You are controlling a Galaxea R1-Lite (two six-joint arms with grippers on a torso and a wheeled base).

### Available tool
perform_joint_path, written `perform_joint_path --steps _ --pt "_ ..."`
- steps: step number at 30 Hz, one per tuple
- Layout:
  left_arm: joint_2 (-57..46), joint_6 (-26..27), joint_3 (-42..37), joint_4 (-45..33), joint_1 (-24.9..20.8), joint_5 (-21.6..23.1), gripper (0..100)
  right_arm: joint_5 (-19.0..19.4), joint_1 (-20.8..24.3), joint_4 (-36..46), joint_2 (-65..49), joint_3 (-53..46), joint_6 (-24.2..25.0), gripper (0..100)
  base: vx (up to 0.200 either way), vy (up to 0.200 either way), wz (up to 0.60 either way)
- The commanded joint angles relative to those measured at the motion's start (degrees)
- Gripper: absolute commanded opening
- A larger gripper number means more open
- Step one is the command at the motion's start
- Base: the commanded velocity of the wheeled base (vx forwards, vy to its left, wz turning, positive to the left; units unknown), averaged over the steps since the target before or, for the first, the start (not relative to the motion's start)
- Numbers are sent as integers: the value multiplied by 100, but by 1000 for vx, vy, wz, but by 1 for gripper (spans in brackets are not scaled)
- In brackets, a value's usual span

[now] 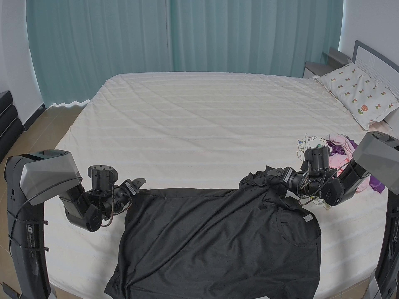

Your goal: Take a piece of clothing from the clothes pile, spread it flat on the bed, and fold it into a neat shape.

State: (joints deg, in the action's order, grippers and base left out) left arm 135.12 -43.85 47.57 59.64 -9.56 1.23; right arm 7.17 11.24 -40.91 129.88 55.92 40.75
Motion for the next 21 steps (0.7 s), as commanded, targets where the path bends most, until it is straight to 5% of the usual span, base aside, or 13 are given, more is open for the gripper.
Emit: perform_joint_path --steps 1,2,6,15,21 --pt "49 78 -90 4 -257 176 100 -58 19 180 161 314 -6 100 0 0 0" --pt "146 131 -28 22 -284 141 0 -66 27 224 187 367 -6 100 0 0 0" --pt "190 149 33 294 -231 -97 0 -110 45 347 310 613 3 100 0 0 0" --pt "357 122 -11 1112 -55 -826 0 -901 361 681 829 1615 -15 100 0 0 0" --pt "594 122 -28 1410 -46 -888 0 -989 581 1041 785 1835 -366 100 0 0 0"
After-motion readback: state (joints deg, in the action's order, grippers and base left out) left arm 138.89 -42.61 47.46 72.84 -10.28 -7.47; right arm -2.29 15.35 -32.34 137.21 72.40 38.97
